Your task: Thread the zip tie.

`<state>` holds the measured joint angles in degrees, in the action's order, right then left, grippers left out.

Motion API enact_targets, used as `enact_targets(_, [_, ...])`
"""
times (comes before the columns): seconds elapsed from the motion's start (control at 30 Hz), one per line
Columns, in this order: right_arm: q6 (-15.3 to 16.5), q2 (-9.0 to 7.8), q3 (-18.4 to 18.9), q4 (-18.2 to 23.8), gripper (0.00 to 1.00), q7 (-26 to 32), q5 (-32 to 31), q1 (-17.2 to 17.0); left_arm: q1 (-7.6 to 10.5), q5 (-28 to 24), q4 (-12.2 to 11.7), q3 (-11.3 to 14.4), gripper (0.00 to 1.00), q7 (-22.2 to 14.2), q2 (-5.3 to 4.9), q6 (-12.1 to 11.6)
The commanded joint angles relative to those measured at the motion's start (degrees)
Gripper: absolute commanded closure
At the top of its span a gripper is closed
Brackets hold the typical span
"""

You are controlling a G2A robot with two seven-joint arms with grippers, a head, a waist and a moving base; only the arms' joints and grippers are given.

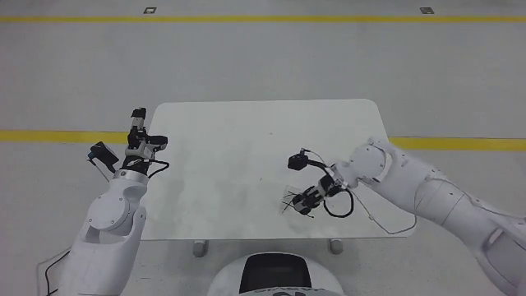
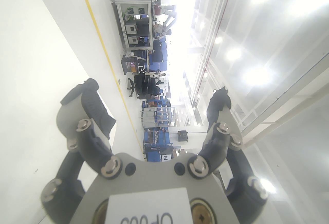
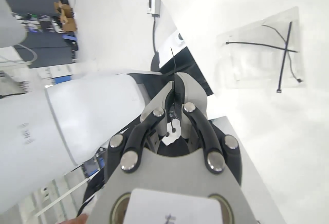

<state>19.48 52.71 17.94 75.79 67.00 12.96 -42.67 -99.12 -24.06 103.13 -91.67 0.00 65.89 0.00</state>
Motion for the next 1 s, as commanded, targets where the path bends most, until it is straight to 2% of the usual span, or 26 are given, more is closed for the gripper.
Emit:
enact_targets(0.0, [0.0,0.15,2.1,-1.3,1.0,3.4,4.0,-0.7,0.0,0.0,0.0,0.0,0.0,0.0,0.0,0.0])
enact_targets(0.2, [0.0,1.24,9.4,-4.4,1.0,12.6,11.0,-3.8,0.0,0.0,0.0,0.0,0.0,0.0,0.0,0.0])
enact_targets(0.3, [0.0,1.95,11.2,-4.7,1.0,12.6,11.8,-5.4,0.0,0.0,0.0,0.0,0.0,0.0,0.0,0.0])
enact_targets(0.53, [0.0,3.0,11.2,-5.3,1.0,12.6,14.6,-6.3,0.0,0.0,0.0,0.0,0.0,0.0,0.0,0.0])
enact_targets(0.97, [0.0,3.0,11.2,-5.3,1.0,12.6,14.6,-6.3,0.0,0.0,0.0,0.0,0.0,0.0,0.0,0.0])
